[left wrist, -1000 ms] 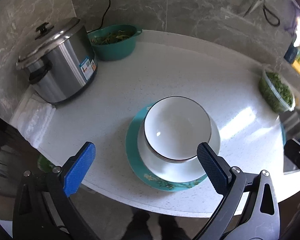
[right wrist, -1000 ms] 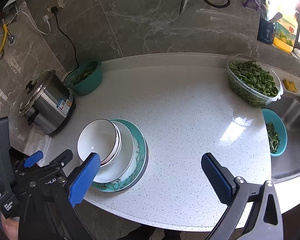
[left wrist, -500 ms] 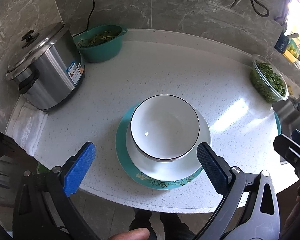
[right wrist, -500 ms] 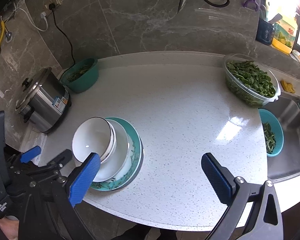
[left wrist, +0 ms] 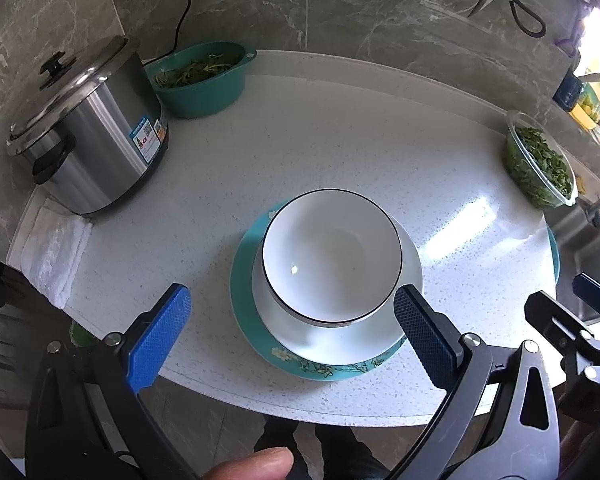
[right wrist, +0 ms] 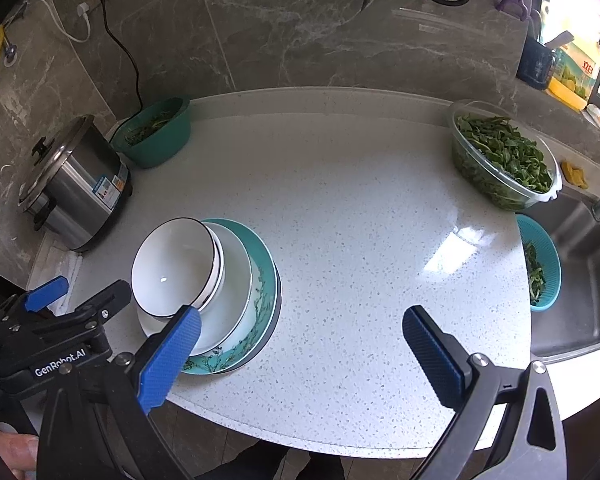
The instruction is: Organize plates and bowls
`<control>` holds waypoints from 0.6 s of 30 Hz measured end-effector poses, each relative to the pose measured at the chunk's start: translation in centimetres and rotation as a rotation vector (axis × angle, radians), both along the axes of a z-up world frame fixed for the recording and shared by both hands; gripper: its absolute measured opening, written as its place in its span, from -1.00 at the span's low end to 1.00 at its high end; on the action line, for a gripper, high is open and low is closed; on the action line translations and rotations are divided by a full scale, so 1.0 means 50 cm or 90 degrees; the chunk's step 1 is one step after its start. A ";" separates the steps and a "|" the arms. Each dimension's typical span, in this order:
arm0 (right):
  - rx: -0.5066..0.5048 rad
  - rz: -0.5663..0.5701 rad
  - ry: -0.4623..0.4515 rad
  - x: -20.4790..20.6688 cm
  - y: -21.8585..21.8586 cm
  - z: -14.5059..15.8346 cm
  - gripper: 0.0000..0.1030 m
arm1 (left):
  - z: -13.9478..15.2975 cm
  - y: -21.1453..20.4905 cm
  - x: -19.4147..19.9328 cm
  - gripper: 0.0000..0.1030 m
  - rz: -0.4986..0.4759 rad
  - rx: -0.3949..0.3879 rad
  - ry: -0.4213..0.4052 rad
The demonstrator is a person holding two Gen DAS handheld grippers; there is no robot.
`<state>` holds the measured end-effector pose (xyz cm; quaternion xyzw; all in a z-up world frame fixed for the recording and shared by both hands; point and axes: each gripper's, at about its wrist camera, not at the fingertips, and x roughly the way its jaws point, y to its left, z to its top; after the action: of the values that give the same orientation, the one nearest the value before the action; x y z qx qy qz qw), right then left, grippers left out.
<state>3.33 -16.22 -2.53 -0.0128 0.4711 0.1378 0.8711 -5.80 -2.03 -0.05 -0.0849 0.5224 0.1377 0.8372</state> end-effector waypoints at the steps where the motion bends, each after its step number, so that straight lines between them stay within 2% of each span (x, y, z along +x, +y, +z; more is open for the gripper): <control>1: -0.002 0.000 0.000 0.002 0.001 -0.001 1.00 | 0.001 0.000 0.001 0.99 -0.001 0.001 -0.001; 18: -0.013 0.004 0.012 0.014 0.003 -0.014 1.00 | -0.005 0.004 0.014 0.99 -0.007 -0.005 0.006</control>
<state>4.03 -16.06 -3.24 -0.0223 0.4807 0.1361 0.8660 -5.11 -1.83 -0.32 -0.0847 0.5275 0.1312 0.8350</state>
